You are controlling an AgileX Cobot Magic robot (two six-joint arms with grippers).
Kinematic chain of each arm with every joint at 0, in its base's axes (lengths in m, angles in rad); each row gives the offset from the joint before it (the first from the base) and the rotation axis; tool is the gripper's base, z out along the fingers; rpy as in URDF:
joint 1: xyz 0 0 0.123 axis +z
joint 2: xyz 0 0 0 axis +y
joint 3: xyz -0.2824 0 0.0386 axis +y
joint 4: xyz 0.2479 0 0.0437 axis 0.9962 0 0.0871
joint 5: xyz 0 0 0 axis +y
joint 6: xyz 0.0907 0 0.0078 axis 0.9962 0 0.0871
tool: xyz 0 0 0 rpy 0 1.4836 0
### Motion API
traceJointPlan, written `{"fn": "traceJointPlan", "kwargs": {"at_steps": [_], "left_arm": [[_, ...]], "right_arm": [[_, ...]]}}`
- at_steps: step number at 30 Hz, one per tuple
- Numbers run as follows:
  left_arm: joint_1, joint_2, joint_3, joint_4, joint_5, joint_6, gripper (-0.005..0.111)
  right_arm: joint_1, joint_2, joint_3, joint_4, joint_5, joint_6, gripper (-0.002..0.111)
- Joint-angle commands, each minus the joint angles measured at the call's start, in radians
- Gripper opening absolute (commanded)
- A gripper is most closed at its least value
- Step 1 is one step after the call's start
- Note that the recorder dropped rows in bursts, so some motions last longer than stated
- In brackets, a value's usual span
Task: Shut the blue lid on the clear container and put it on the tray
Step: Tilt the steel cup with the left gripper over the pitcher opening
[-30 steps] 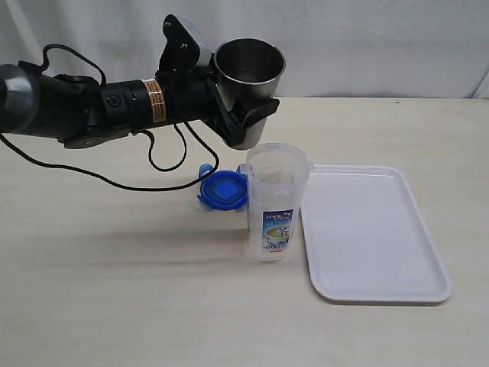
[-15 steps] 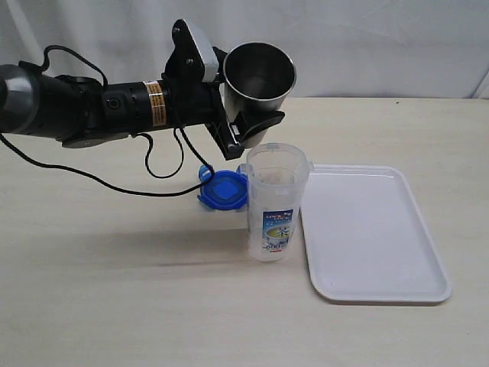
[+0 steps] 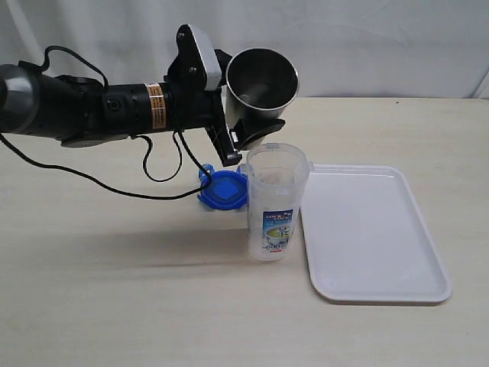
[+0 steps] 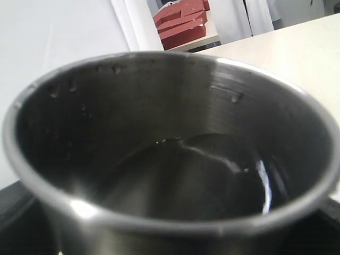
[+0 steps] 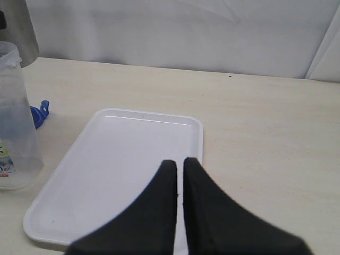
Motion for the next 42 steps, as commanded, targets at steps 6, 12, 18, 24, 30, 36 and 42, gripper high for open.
{"fn": "traceJointPlan", "kwargs": {"at_steps": [6, 12, 18, 24, 30, 36, 42], "left_arm": [[-0.003, -0.026, -0.019, -0.032, -0.069, 0.072, 0.000], [-0.003, -0.026, -0.019, -0.030, -0.069, 0.108, 0.000], [-0.003, -0.026, -0.019, -0.032, -0.069, 0.181, 0.000], [-0.003, -0.026, -0.019, -0.032, -0.071, 0.193, 0.000], [-0.003, -0.026, -0.019, -0.032, -0.071, 0.229, 0.000], [-0.003, -0.026, -0.019, -0.034, -0.097, 0.208, 0.000], [-0.003, -0.027, -0.019, -0.036, -0.128, 0.120, 0.000]], "right_arm": [[-0.004, -0.006, 0.001, 0.001, -0.009, -0.006, 0.004], [-0.004, -0.006, 0.001, 0.001, -0.009, -0.006, 0.004], [-0.004, -0.006, 0.001, 0.001, -0.009, -0.006, 0.004], [-0.004, -0.006, 0.001, 0.001, -0.009, -0.006, 0.004], [-0.004, -0.006, 0.001, 0.001, -0.009, -0.006, 0.004], [-0.004, -0.006, 0.001, 0.001, -0.009, -0.006, 0.004], [-0.004, -0.006, 0.001, 0.001, -0.009, -0.006, 0.004]]}}
